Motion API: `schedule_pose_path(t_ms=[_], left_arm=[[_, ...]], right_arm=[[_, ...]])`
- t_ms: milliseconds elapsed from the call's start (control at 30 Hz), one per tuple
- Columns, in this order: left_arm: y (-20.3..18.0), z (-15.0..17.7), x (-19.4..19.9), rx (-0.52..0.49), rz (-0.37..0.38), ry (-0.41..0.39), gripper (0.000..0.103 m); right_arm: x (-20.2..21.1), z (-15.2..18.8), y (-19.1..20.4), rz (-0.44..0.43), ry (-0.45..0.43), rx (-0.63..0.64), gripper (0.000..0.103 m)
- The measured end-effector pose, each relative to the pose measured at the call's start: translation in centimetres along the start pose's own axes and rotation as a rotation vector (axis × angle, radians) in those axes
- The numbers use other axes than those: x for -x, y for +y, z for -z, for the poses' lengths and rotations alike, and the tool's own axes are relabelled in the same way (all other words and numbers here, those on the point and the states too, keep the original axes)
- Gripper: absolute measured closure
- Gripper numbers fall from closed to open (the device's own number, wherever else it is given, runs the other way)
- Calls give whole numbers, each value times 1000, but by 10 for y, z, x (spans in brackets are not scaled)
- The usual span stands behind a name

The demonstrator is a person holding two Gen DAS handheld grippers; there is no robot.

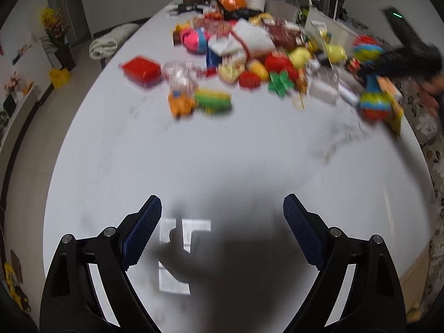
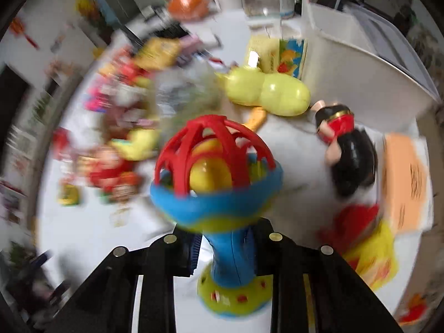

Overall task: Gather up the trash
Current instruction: 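Grasp the blue-yellow rattle with the right tool while the left tool grasps the orange rocket toy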

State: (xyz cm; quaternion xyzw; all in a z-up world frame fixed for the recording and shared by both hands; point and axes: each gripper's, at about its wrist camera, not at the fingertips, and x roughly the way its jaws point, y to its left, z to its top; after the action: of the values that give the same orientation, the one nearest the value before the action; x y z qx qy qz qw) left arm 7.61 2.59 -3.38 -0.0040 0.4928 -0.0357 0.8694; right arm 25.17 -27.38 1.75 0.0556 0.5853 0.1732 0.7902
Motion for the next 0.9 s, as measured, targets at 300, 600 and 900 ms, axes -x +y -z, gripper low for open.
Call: schedule_pose_path(t_ms=[300, 600, 900], left_arm=[[0, -77, -84, -36, -153, -40, 24], [5, -61, -37, -27, -61, -162, 78], [-7, -13, 49, -68, 87, -213, 78]], right_arm=[[80, 137, 27, -188, -98, -115, 80], [54, 206, 54, -203, -95, -120, 80], [31, 206, 64, -227, -110, -76, 80]])
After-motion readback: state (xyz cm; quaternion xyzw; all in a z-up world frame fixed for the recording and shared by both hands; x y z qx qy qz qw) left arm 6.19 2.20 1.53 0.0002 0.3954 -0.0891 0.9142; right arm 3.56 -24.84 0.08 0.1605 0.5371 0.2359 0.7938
